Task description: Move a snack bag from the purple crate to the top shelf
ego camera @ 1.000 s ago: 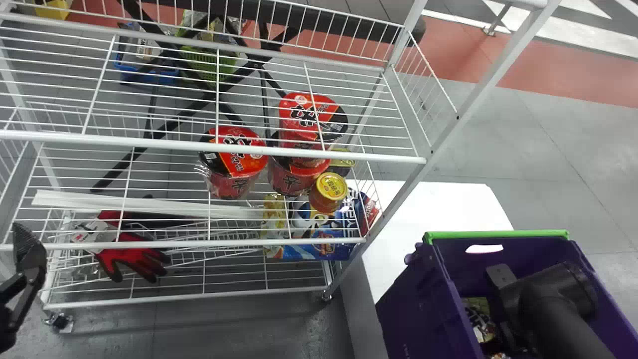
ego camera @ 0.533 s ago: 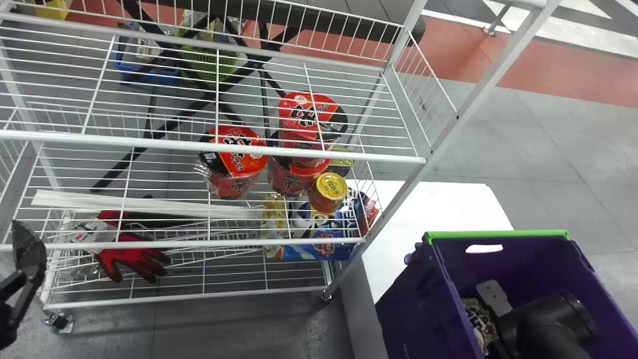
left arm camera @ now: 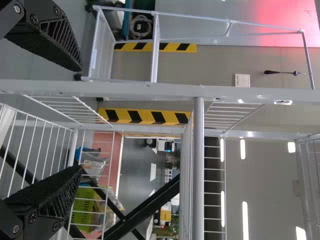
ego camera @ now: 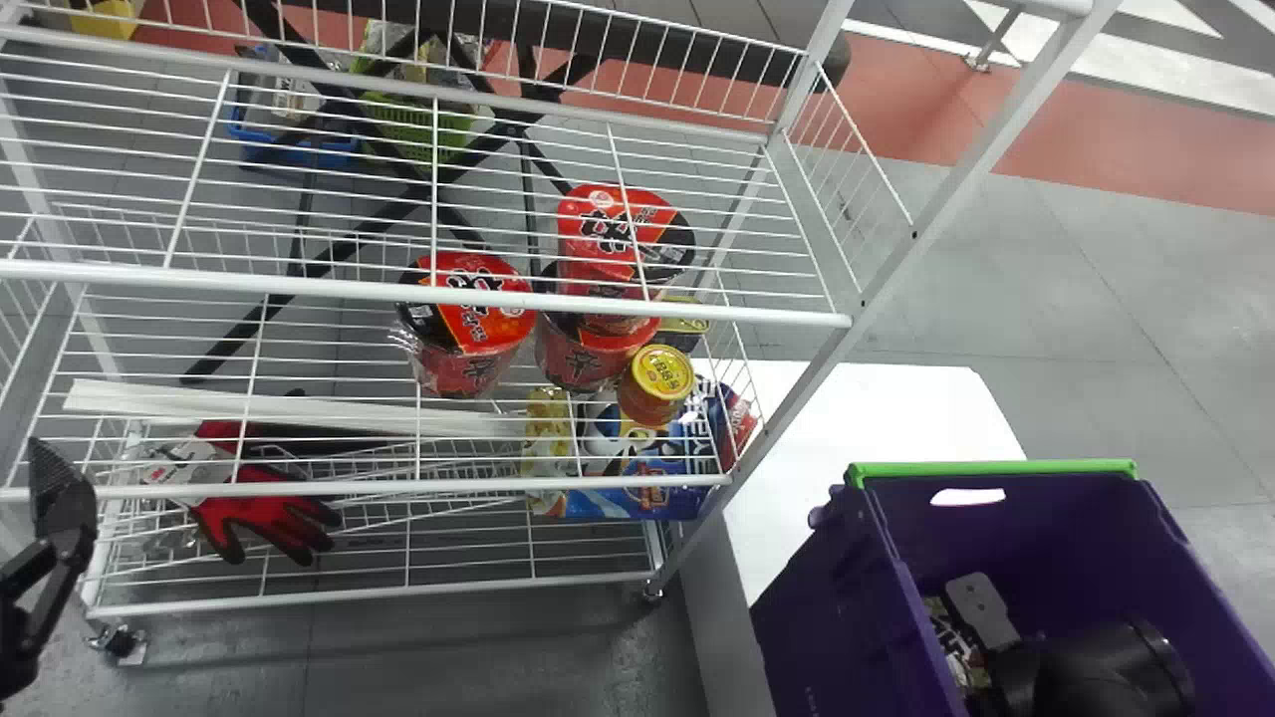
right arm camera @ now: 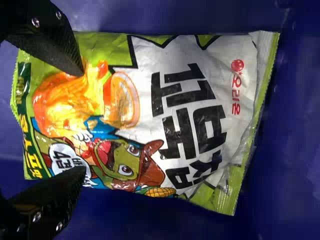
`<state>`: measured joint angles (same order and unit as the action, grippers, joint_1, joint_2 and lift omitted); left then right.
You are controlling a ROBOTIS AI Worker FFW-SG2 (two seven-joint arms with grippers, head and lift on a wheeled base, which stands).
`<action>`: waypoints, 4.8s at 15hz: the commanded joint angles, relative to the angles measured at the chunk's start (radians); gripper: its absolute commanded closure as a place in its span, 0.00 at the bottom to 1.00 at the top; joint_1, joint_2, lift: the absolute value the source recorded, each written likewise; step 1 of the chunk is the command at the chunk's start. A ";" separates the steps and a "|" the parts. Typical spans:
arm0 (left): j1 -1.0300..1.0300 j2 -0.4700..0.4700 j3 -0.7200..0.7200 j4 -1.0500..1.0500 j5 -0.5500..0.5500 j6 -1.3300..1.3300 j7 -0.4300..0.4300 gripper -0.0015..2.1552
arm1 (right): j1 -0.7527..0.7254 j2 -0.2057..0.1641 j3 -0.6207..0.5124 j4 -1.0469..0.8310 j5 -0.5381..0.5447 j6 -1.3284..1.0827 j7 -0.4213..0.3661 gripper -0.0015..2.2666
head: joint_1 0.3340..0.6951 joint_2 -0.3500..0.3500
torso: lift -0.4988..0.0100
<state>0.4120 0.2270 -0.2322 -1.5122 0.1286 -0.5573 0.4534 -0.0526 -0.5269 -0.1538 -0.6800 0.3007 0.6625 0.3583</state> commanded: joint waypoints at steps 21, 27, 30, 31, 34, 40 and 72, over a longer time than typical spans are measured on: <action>-0.009 -0.003 -0.016 0.010 0.003 -0.002 -0.002 0.06 | 0.080 0.004 -0.162 -0.185 -0.152 0.254 0.022 0.83 | 1.00 0.00 | 0.13; -0.009 -0.005 -0.019 0.006 0.002 0.010 0.001 0.06 | 0.117 0.016 -0.227 -0.268 -0.213 0.291 0.103 0.83 | 1.00 0.00 | 0.18; -0.009 -0.003 -0.026 0.004 0.000 0.017 0.004 0.06 | 0.139 0.030 -0.250 -0.317 -0.219 0.312 0.126 0.83 | 1.00 0.00 | 0.20; -0.007 -0.003 -0.027 0.003 0.000 0.017 0.007 0.06 | 0.149 0.033 -0.256 -0.336 -0.226 0.328 0.128 0.83 | 1.00 0.00 | 0.21; -0.007 -0.003 -0.030 0.000 -0.001 0.017 0.010 0.06 | 0.166 0.041 -0.283 -0.378 -0.232 0.380 0.139 0.84 | 1.00 0.00 | 0.23; 0.005 -0.003 -0.032 -0.025 -0.009 0.035 0.019 0.06 | 0.263 0.087 -0.362 -0.550 -0.279 0.404 0.165 0.84 | 1.00 0.00 | 0.28; 0.079 -0.002 -0.018 -0.121 -0.050 0.121 0.041 0.06 | 0.453 0.179 -0.454 -0.879 -0.331 0.484 0.192 0.84 | 1.00 0.00 | 0.53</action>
<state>0.4906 0.2255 -0.2499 -1.6336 0.0801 -0.4363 0.4939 0.3965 -0.3482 -0.6040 -1.5570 -0.0307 1.1464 0.5507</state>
